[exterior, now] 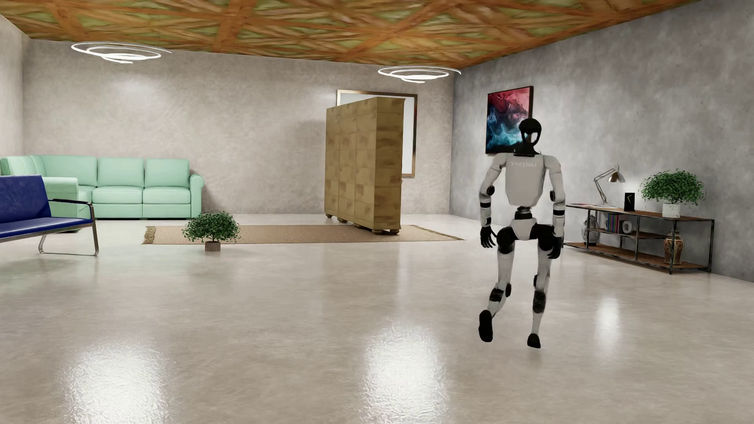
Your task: Go to the wood shelves
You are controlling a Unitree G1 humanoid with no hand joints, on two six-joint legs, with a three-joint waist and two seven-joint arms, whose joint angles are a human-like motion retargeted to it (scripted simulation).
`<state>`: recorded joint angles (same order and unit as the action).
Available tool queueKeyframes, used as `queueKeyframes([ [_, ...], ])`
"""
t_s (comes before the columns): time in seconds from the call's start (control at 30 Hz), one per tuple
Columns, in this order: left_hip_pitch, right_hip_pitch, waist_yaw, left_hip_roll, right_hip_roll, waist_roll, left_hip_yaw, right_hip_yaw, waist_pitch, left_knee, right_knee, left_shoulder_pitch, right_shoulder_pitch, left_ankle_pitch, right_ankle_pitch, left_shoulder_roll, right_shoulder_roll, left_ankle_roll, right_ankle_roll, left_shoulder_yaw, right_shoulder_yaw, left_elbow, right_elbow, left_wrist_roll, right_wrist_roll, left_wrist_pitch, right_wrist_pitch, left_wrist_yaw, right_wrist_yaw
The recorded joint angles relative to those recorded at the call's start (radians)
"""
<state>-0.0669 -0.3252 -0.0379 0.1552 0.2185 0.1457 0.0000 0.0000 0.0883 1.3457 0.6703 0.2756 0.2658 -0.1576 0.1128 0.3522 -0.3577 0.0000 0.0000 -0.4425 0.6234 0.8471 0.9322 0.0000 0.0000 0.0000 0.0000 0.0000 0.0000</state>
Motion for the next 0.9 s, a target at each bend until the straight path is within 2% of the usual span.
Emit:
queueKeyframes([
  [0.03,-0.099,0.106,0.054,-0.021,-0.009,-0.027,0.000,0.000,0.004,0.012,-0.051,0.011,-0.026,-0.086,-0.077,0.000,-0.006,0.000,0.000,-0.014,0.000,0.015,-0.007,0.000,0.000,0.000,0.000,0.000,0.000],
  [0.07,-0.192,0.188,0.129,-0.025,-0.017,-0.053,0.000,0.000,-0.007,-0.049,-0.094,0.028,-0.046,-0.118,-0.153,0.001,-0.015,0.000,0.000,-0.004,-0.004,0.021,-0.032,0.000,0.000,0.000,0.000,0.000,0.000],
  [0.13,-0.288,0.410,0.228,-0.036,-0.065,-0.090,0.000,0.000,0.015,-0.318,-0.204,0.051,-0.067,-0.105,-0.308,0.015,-0.052,0.000,0.000,0.000,-0.012,0.028,-0.161,0.000,0.000,0.000,0.000,0.000,0.000],
  [0.2,-0.368,0.553,0.286,-0.010,-0.084,-0.090,0.000,0.000,0.004,-0.665,-0.254,0.070,-0.117,-0.046,-0.462,0.012,-0.074,0.000,0.000,0.019,-0.060,0.029,-0.219,0.000,0.000,0.000,0.000,0.000,0.000],
  [0.23,-0.400,0.595,0.299,-0.005,-0.092,-0.090,0.000,0.000,-0.013,-0.795,-0.259,0.075,-0.137,-0.007,-0.501,0.011,-0.084,0.000,0.000,0.011,-0.078,0.038,-0.252,0.000,0.000,0.000,0.000,0.000,0.000],
  [0.27,-0.421,0.640,0.316,0.019,-0.099,-0.086,0.000,0.000,-0.027,-1.174,-0.256,0.079,-0.162,0.266,-0.512,0.011,-0.086,0.000,0.000,0.005,-0.077,0.052,-0.253,0.000,0.000,0.000,0.000,0.000,0.000],
  [0.3,-0.443,0.686,0.346,0.029,-0.135,-0.094,0.000,0.000,-0.022,-0.847,-0.241,0.086,-0.169,0.052,-0.482,0.011,-0.082,0.000,0.000,0.010,-0.104,0.061,-0.256,0.000,0.000,0.000,0.000,0.000,0.000],
  [0.33,-0.468,0.728,0.365,0.022,-0.173,-0.100,0.000,0.000,-0.020,-0.736,-0.203,0.089,-0.157,-0.057,-0.420,0.005,-0.075,0.000,0.000,0.002,-0.142,0.080,-0.273,0.000,0.000,0.000,0.000,0.000,0.000],
  [0.37,-0.497,0.724,0.374,0.010,-0.208,-0.111,0.000,0.000,-0.045,-0.626,-0.121,0.097,-0.127,0.003,-0.293,-0.001,-0.061,0.000,0.000,-0.004,-0.139,0.111,-0.253,0.000,0.000,0.000,0.000,0.000,0.000],
  [0.4,-0.503,0.693,0.362,-0.038,-0.241,-0.140,0.000,0.000,-0.053,-0.518,0.021,0.097,-0.110,0.018,-0.084,-0.003,-0.025,0.000,0.000,-0.016,-0.141,0.155,-0.187,0.000,0.000,0.000,0.000,0.000,0.000],
  [0.43,-0.451,0.623,0.340,-0.073,-0.248,-0.143,0.000,0.000,-0.042,-0.462,0.225,0.087,-0.087,-0.031,0.086,-0.007,-0.014,0.000,0.000,-0.008,-0.152,0.180,-0.137,0.000,0.000,0.000,0.000,0.000,0.000],
  [0.47,-0.379,0.498,0.324,-0.149,-0.267,-0.157,0.000,0.000,-0.022,-0.470,0.487,0.087,-0.066,-0.087,0.137,-0.014,-0.013,0.000,0.000,0.021,-0.138,0.149,-0.121,0.000,0.000,0.000,0.000,0.000,0.000],
  [0.5,-0.271,0.403,0.273,-0.178,-0.248,-0.151,0.000,0.000,-0.004,-0.515,0.649,0.085,-0.075,-0.114,0.047,-0.014,-0.006,0.000,0.000,0.019,-0.072,0.130,-0.075,0.000,0.000,0.000,0.000,0.000,0.000],
  [0.53,-0.178,0.290,0.214,-0.173,-0.202,-0.124,0.000,0.000,0.003,-0.560,0.730,0.068,-0.060,-0.121,-0.034,-0.016,0.019,0.000,0.000,0.021,-0.102,0.098,-0.044,0.000,0.000,0.000,0.000,0.000,0.000],
  [0.57,-0.078,0.183,0.150,-0.176,-0.170,-0.102,0.000,0.000,0.005,-0.628,0.703,0.062,-0.024,-0.124,-0.031,-0.008,-0.001,0.000,0.000,0.018,-0.057,0.044,-0.094,0.000,0.000,0.000,0.000,0.000,0.000],
  [0.6,0.030,0.110,0.085,-0.176,-0.150,-0.088,0.000,0.000,0.010,-0.701,0.562,0.059,-0.007,-0.125,0.016,-0.001,0.037,0.000,0.000,0.035,-0.102,0.001,-0.018,0.000,0.000,0.000,0.000,0.000,0.000],
  [0.63,0.093,0.004,0.060,-0.172,-0.135,-0.078,0.000,0.000,0.000,-0.745,0.392,0.042,0.012,-0.131,0.086,0.006,0.017,0.000,0.000,0.046,-0.032,-0.052,-0.029,0.000,0.000,0.000,0.000,0.000,0.000],
  [0.67,0.206,-0.016,-0.006,-0.139,-0.121,-0.052,0.000,0.000,0.013,-0.796,0.172,0.037,0.041,-0.151,0.129,0.007,0.011,0.000,0.000,0.057,-0.027,-0.095,-0.021,0.000,0.000,0.000,0.000,0.000,0.000],
  [0.7,0.264,-0.074,-0.032,-0.144,-0.141,-0.058,0.000,0.000,0.002,-0.821,-0.016,0.009,0.056,-0.180,0.076,0.017,0.011,0.000,0.000,0.067,-0.024,-0.124,-0.023,0.000,0.000,0.000,0.000,0.000,0.000],
  [0.73,0.311,-0.113,-0.062,-0.146,-0.157,-0.067,0.000,0.000,-0.007,-0.836,-0.171,-0.018,0.063,-0.215,-0.130,0.028,0.011,0.000,0.000,0.086,-0.019,-0.151,-0.020,0.000,0.000,0.000,0.000,0.000,0.000],
  [0.77,0.346,-0.149,-0.087,-0.136,-0.184,-0.071,0.000,0.000,-0.015,-0.817,-0.206,-0.042,0.072,-0.235,-0.382,0.034,0.008,0.000,0.000,0.102,-0.006,-0.161,-0.021,0.000,0.000,0.000,0.000,0.000,0.000],
  [0.8,0.383,-0.173,-0.116,-0.116,-0.204,-0.065,0.000,0.000,-0.015,-0.797,-0.203,-0.059,0.085,-0.228,-0.450,0.035,0.000,0.000,0.000,0.118,0.007,-0.160,-0.029,0.000,0.000,0.000,0.000,0.000,0.000],
  [0.83,0.431,-0.195,-0.142,-0.088,-0.204,-0.053,0.000,0.000,-0.006,-0.773,-0.197,-0.063,0.094,-0.171,-0.306,0.028,-0.005,0.000,0.000,0.140,0.011,-0.141,-0.025,0.000,0.000,0.000,0.000,0.000,0.000],
  [0.87,0.444,-0.229,-0.146,-0.050,-0.180,-0.035,0.000,0.000,-0.020,-0.706,-0.119,-0.049,0.102,-0.059,-0.074,0.021,-0.004,0.000,0.000,0.154,0.014,-0.123,-0.015,0.000,0.000,0.000,0.000,0.000,0.000],
  [0.9,0.397,-0.249,-0.130,-0.004,-0.124,0.003,0.000,0.000,-0.035,-0.571,-0.039,-0.027,0.104,0.123,0.101,0.008,-0.002,0.000,0.000,0.164,0.017,-0.098,-0.003,0.000,0.000,0.000,0.000,0.000,0.000],
])
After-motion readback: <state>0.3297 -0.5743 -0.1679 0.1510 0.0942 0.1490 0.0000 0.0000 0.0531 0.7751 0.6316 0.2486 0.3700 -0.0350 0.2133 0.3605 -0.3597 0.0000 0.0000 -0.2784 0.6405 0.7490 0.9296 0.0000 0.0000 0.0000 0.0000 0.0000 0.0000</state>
